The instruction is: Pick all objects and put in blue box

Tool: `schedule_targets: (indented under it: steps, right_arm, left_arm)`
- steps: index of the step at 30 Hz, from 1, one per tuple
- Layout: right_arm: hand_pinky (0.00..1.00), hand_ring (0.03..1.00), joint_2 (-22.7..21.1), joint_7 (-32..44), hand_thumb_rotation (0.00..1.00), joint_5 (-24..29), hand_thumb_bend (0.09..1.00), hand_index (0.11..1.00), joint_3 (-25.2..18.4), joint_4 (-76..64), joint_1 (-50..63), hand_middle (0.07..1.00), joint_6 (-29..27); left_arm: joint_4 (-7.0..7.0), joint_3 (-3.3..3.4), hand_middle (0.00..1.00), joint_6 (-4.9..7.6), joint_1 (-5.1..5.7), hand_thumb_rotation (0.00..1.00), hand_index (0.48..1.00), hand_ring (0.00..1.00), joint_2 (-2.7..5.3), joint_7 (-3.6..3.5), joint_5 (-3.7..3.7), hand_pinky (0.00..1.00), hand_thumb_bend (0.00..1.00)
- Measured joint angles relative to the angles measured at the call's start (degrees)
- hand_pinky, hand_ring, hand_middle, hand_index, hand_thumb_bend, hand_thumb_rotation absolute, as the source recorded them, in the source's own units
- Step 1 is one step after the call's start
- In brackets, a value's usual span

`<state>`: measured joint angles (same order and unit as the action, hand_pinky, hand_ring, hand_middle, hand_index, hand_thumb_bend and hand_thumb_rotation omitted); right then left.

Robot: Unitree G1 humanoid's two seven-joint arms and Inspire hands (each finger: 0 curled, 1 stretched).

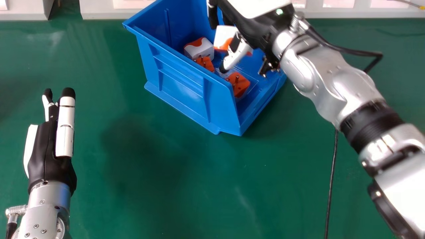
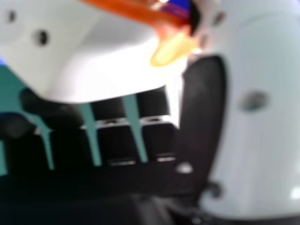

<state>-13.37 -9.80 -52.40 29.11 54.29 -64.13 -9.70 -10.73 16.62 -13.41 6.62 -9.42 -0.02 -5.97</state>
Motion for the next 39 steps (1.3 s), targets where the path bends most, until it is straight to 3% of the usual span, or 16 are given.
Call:
schedule_targets:
  steps: [4,9,16,21,23,24,26,30,33,39]
  right_arm:
    - [0.05,0.086,1.96,-1.01,0.14,0.38,0.487,0.478,0.38,4.57,-3.31,0.169,0.68]
    - [0.05,0.090,2.26,-3.13,0.14,0.15,0.487,0.485,2.13,7.97,-4.22,0.176,0.57]
    - [0.03,0.079,1.81,-9.49,0.14,-0.22,0.489,0.485,3.47,9.55,-4.23,0.157,0.81]
    - [0.10,0.150,0.98,-9.19,0.14,-2.60,0.493,0.480,6.86,10.22,-4.23,0.221,3.18]
    - [0.33,0.419,0.34,-8.45,0.24,-3.84,0.531,0.640,8.09,9.75,-4.22,0.478,3.68]
    - [0.33,0.419,0.04,-8.39,0.24,-4.12,0.531,0.640,8.56,9.41,-4.22,0.478,4.00]
    - [0.52,0.626,-0.37,-8.38,0.33,-4.25,0.567,0.770,8.87,8.60,-4.22,0.666,4.27]
    - [0.77,0.878,-0.53,-8.38,0.46,-4.32,0.608,0.925,9.39,8.19,-4.22,0.891,5.01]
    - [0.85,0.960,-0.57,-8.40,0.51,-4.32,0.620,0.976,9.54,7.88,-4.21,0.965,5.17]
    - [0.89,0.992,-0.65,-8.85,0.54,-4.32,0.622,0.995,9.82,7.49,-4.19,0.993,5.20]
  left_arm:
    - [-0.65,0.19,1.00,0.01,0.80,1.00,0.989,1.00,0.01,-0.11,-0.88,1.00,0.44]
    - [-0.74,0.67,1.00,0.05,1.26,1.00,0.993,1.00,0.00,-0.41,-0.94,1.00,0.44]
    - [-0.70,0.71,1.00,0.05,1.31,1.00,0.998,1.00,-0.11,-0.91,-0.91,1.00,0.44]
    - [-0.71,0.76,1.00,-0.02,1.59,1.00,0.999,1.00,-0.22,-0.98,-0.90,1.00,0.43]
    - [-0.71,0.77,1.00,-0.10,1.58,1.00,1.000,1.00,-0.24,-0.98,-0.89,1.00,0.43]
    - [-0.71,0.79,1.00,-0.13,1.58,1.00,1.000,1.00,-0.28,-0.99,-0.91,1.00,0.43]
    - [-0.71,1.00,1.00,-0.39,1.57,1.00,1.000,1.00,-0.36,-1.00,-0.94,1.00,0.43]
    - [-0.74,1.07,1.00,-0.71,1.55,1.00,1.000,1.00,-0.36,-0.97,-0.94,1.00,0.42]
    - [-0.77,1.06,1.00,-0.87,1.55,1.00,1.000,1.00,-0.36,-0.97,-0.94,1.00,0.42]
    - [-0.76,1.06,1.00,-0.86,1.49,1.00,1.000,1.00,-0.36,-0.97,-0.91,1.00,0.42]
